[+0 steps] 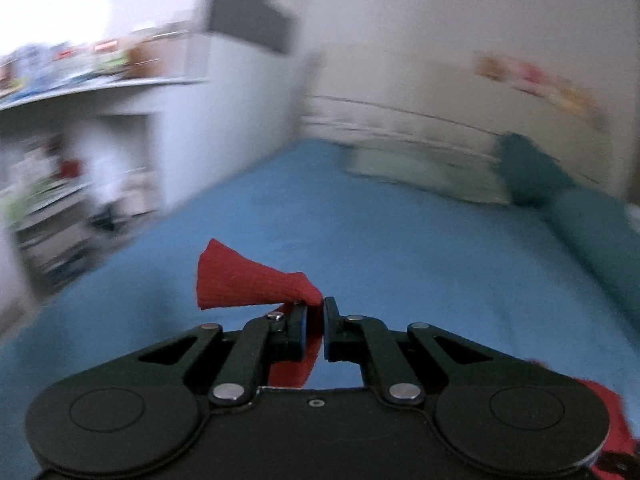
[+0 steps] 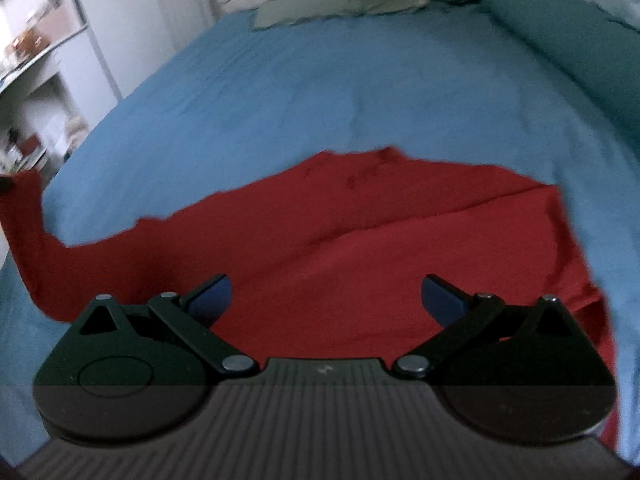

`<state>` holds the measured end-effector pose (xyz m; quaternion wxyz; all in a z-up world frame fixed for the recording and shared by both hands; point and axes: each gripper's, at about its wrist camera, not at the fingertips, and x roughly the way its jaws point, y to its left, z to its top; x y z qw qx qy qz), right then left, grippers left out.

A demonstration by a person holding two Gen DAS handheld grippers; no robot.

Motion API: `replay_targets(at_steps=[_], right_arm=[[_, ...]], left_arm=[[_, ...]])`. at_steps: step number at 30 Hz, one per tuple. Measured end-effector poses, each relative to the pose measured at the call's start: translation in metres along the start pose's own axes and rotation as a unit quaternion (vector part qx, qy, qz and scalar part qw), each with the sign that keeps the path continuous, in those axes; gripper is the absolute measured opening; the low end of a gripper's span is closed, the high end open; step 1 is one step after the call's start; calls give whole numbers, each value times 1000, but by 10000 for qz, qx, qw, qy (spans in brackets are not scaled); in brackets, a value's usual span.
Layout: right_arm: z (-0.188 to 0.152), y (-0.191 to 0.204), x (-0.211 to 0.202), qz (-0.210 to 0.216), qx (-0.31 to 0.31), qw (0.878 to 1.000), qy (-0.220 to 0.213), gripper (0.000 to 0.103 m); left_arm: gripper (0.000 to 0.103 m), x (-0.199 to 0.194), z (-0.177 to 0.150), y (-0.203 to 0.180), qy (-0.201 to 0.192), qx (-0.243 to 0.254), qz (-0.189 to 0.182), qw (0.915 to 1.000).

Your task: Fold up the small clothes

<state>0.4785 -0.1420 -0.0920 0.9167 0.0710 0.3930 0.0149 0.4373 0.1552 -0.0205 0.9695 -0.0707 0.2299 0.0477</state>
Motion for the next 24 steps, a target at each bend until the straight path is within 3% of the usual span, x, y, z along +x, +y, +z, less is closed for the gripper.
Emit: replay_targets(at_steps=[4,7,10,12,15,16,17,18,19,20,24], right_arm=[[8,-47,-15,-345,262,9989,-191,103],[7,-85,-19,-643,412,9969,-185,103],[0,-116,-14,-834,392,9957,-29,103],[-6,-130,-10,-846,325,9958,91,103],[-13,-142,-4,-799,245,9963,195,103],[-14,-143,-1,-755,231,9967,189,103],[-13,-143,1,-719,239,9970,159,103],[-13,-144,1,-661,256,9974,117,103],[-12,-144,1,-569,274,9980,72,103],[-10,-143,2,-483,270,9985,38,103],[0,-114,10,-54,-153,9999,21,103]], left_arm=[[7,10,-35,-120,228,634,-1020,9925],[7,31,-85,-187,850,813,-1591,9802],[7,57,-139,-228,1710,910,-1890,9627],[7,68,-161,-239,1998,1078,-1886,9554],[9,70,-168,-237,1968,1157,-1929,9543],[14,66,-167,-241,1983,1162,-1948,9535],[33,63,-163,-241,2014,1169,-1981,9521],[45,59,-160,-238,2018,1188,-2024,9509],[65,55,-159,-227,1973,1224,-2020,9515],[73,50,-157,-217,1899,1294,-1944,9536],[73,33,-143,-179,1804,1547,-1481,9600]])
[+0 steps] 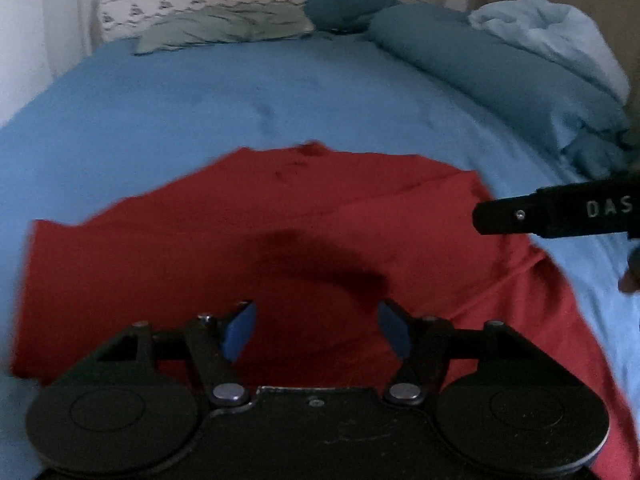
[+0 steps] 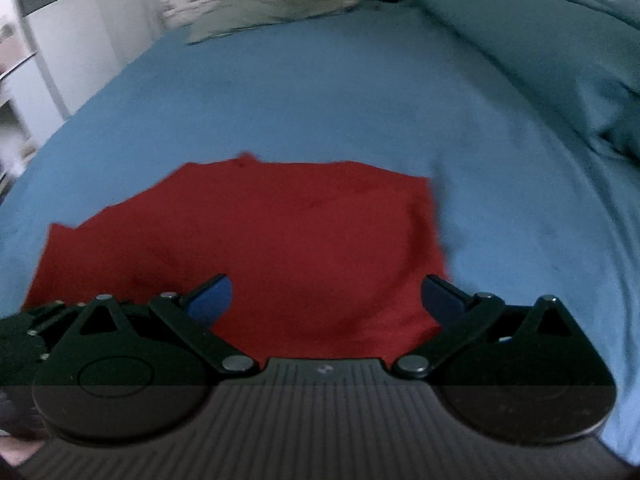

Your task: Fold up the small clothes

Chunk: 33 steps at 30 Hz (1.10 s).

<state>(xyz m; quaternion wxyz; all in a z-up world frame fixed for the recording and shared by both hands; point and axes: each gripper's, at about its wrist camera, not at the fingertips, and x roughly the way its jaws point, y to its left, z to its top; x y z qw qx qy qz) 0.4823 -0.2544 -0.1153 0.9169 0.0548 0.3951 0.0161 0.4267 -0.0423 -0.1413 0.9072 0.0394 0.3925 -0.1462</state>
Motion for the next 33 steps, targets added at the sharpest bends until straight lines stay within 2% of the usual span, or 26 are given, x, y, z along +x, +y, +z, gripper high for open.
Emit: replay_targets(at_steps=[3,6,7,11,12,14,17,20,25,30,33], right_arm=[[2,37,16,290,-688,9972,14,103],[-1,72,44,322,-1236,9918,74,103],[-3,83,54,270,-1382,9900,94,99],[-8,102,86,-39,-1625,9865,181,72],[-8,102,88,-54,-1556,9876,192,67],[-4,93,85,-84,-1199,9927,119,65],[-2,72,73,-215,-691,9974,-2,65],[-9,47,61,-114,-118,9998,95,67],[-26,28,56,311,362,9984,288,69],[-27,24,52,350,746,9964,197,70],[-24,19,56,190,1130,9932,200,68]], left_arm=[[73,-11,-6,30,-24,195,587,9981],[72,-13,-12,59,-25,183,1033,9945],[72,-11,-14,69,-6,92,1110,9938],[71,-6,-18,97,21,-225,1276,9916],[71,-6,-17,102,30,-274,1296,9912],[71,-6,-18,110,9,-396,1351,9900],[71,-9,-19,119,-39,-543,1412,9885],[71,-14,-21,127,14,-654,1521,9862],[71,-24,-30,141,79,-848,1641,9828],[72,-26,-39,148,155,-835,1656,9825],[72,-24,-41,148,189,-786,1633,9833]])
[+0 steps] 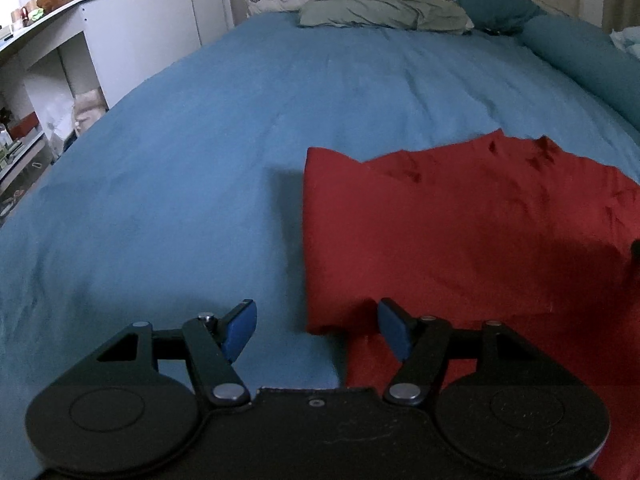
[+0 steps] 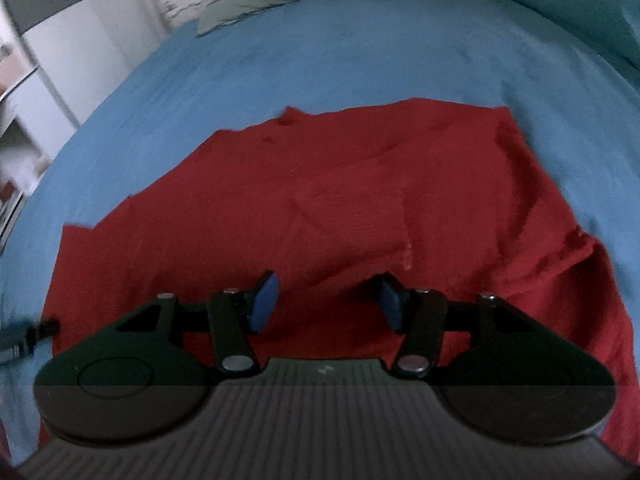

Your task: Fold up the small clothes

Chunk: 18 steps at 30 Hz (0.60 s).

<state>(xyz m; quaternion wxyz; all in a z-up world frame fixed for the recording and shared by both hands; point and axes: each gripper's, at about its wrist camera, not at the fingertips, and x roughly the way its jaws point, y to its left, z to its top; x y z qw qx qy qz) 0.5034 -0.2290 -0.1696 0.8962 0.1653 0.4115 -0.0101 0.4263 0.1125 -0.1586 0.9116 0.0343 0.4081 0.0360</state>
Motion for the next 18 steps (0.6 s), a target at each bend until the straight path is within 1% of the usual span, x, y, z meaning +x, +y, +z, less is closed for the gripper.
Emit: replay_targets(at_steps=[1,2,3,4,5,6,9,11,14,16,18], right_arm=[[2,-3,2,-67,125,9999,5,67],[4,-4,3,-155,196,9997,18,56],[5,-3,4,-275,176,9995,25,37],[8,-1,6,-404,102,9991,41,31],[11,1,6,-441,61,9990,41,25],[14,2,4,-446,25,9990,18,20],[31,8,-10,-432,-277,9985,-197,20],[50,10,-22,-379,-427,9976,-393,20],[72,2,-39,-582,-650,9939,-669,20],[80,-11,-40,-744,-594,9931,-687,20],[78,-29,-33,-896,-518,9934,-494,20]], left_arm=[[72,0,-1,1,6,10,-7,10000],[72,1,-2,1,6,22,-10,10000],[72,0,-3,1,1,35,-15,10000],[72,0,-5,1,7,60,-19,10000],[72,0,-6,0,16,94,-9,10000],[72,1,-7,0,12,137,-2,9999],[72,4,-7,-2,2,207,-36,9998],[72,7,-5,-3,-27,263,-117,9996],[71,13,0,-10,-76,373,-127,9992],[71,17,3,-13,-103,359,-161,9992],[68,21,5,-13,-72,266,-185,9994]])
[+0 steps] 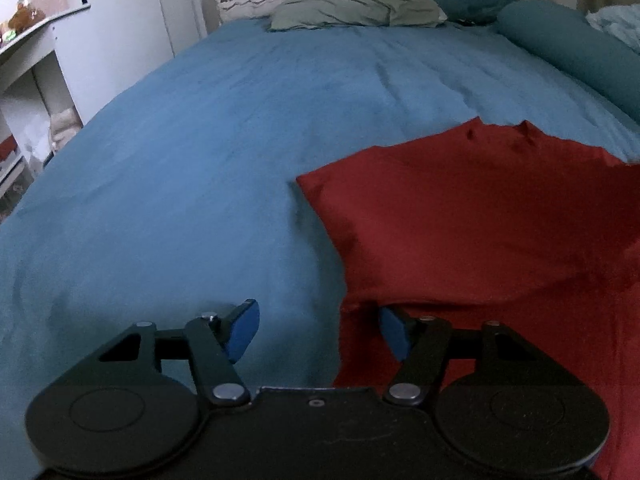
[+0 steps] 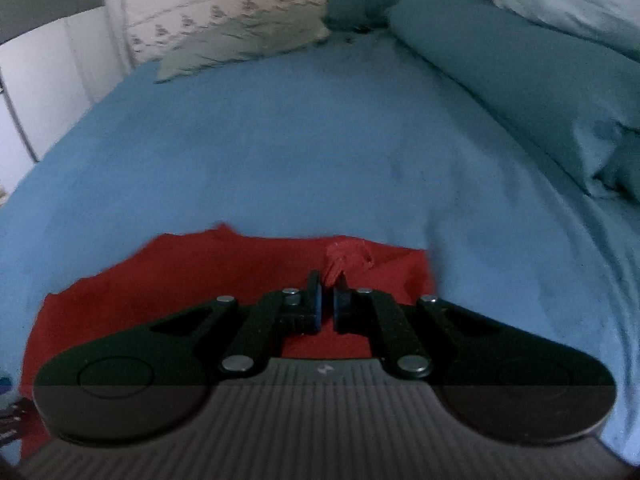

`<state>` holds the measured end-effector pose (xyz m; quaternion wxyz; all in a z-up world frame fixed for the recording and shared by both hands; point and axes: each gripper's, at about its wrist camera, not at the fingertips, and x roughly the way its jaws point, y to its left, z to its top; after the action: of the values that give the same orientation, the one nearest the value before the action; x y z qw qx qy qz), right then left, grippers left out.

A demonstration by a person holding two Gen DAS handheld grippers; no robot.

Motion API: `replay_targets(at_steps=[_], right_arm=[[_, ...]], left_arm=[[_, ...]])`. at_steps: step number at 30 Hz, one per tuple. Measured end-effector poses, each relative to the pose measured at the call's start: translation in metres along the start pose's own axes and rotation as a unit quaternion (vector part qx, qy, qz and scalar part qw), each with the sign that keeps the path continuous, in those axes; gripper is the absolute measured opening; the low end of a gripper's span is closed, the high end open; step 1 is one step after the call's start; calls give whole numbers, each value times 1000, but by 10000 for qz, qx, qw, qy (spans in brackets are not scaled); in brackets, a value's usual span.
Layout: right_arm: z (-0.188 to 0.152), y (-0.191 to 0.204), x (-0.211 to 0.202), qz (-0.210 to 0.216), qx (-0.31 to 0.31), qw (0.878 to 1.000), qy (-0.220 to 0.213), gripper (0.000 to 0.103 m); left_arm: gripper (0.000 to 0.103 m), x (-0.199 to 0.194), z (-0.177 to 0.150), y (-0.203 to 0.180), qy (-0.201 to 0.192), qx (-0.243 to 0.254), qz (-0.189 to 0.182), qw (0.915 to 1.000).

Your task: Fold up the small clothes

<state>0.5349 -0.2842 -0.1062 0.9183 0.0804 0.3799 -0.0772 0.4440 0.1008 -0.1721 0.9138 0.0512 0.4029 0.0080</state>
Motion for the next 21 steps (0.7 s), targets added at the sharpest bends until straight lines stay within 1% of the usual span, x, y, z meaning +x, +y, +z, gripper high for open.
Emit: replay_targets(at_steps=[2,3,5,7,8,11,13,14,15,16,17,18,19,21], right_arm=[[-11,-9,11,-129,-78,9998,154,20],[-17,-13,16,-161,-65,9996,226,20],[-27,-23,21,-123,158,9995,262,20],[-34,-30,25,-71,418,9987,276,20],[-39,-32,28,-78,429,9985,337,20],[-51,-31,33,-113,178,9986,495,21],[-56,-31,25,-95,14,9987,503,25],[-56,-31,19,-99,-39,9988,485,40],[-56,-32,12,-103,-114,9989,444,65],[-57,-27,2,-74,-245,9993,281,77],[-58,-23,-9,6,-387,9992,74,93],[-59,-18,-18,103,-516,9986,-77,97],[-59,-12,-24,247,-646,9975,-157,97],[-61,1,-22,507,-848,9950,-113,97]], left_arm=[[63,3,1,2,59,-112,39,9999],[63,4,1,5,91,-177,91,9998],[62,3,-2,8,129,-293,158,9994],[61,0,-7,6,225,-288,245,9990],[61,0,-10,6,291,-294,295,9987],[60,-7,-15,9,439,-386,401,9975],[58,-19,-14,7,419,-313,370,9979],[58,-27,-12,6,324,-244,298,9987],[58,-37,-10,3,160,-159,185,9996],[62,-46,-6,-2,3,-52,34,10000],[68,-52,-1,-8,-118,62,-99,9999],[70,-55,6,-15,-232,168,-231,9993],[72,-54,11,-21,-293,226,-367,9986],[72,-44,21,-35,-347,287,-638,9970]])
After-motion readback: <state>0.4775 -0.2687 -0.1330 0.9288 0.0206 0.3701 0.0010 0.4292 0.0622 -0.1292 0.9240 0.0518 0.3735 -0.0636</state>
